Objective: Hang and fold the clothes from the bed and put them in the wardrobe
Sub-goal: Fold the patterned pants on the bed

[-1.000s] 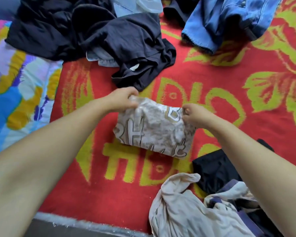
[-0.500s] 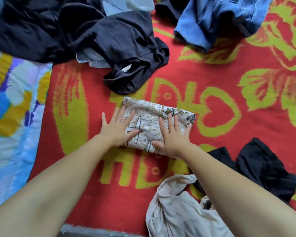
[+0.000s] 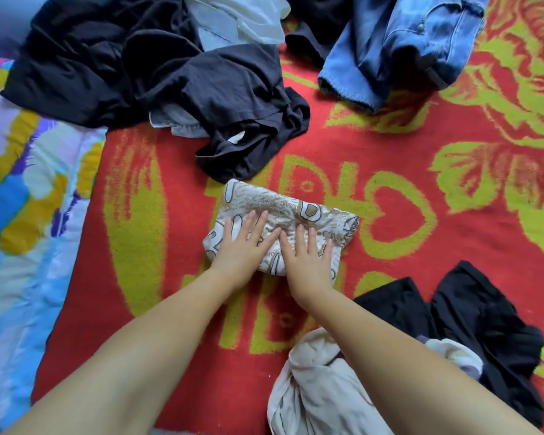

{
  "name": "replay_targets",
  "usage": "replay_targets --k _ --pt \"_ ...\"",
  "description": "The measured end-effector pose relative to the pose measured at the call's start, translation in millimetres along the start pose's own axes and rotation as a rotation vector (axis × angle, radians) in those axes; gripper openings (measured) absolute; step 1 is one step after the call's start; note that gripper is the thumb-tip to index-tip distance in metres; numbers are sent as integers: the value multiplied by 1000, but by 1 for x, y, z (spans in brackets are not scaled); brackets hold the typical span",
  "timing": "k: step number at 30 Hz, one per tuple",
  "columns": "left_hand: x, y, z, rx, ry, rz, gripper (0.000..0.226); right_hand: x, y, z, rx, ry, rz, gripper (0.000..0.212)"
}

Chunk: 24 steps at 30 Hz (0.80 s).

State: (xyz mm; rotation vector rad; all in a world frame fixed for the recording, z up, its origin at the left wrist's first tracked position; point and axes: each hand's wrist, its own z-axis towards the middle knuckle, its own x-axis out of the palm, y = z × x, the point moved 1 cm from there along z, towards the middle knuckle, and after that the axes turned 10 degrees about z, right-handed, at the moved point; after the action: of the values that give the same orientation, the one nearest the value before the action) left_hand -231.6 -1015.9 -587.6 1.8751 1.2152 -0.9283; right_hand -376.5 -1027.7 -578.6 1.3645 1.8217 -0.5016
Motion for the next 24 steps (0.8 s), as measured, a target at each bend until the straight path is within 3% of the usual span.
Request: replay_targets --k 4,8,14,19,24 --pt "-48 8 -12 -42 53 -24 73 -56 -6 -9 -19 20 58 81" --pt "-124 26 -40 -136 -29 -52 70 -132 0 -43 -94 -82 25 76" --pt "-201 45 -138 -357 -126 -46 74 -216 42 -124 -300 -215 -115 84" --pt "-216 34 -255 -608 -141 -85 67 -232 95 -205 -557 -289 -273 86" --pt "-189 -8 -388 -901 -81 -176 62 -200 160 -294 -817 -267 -472 85"
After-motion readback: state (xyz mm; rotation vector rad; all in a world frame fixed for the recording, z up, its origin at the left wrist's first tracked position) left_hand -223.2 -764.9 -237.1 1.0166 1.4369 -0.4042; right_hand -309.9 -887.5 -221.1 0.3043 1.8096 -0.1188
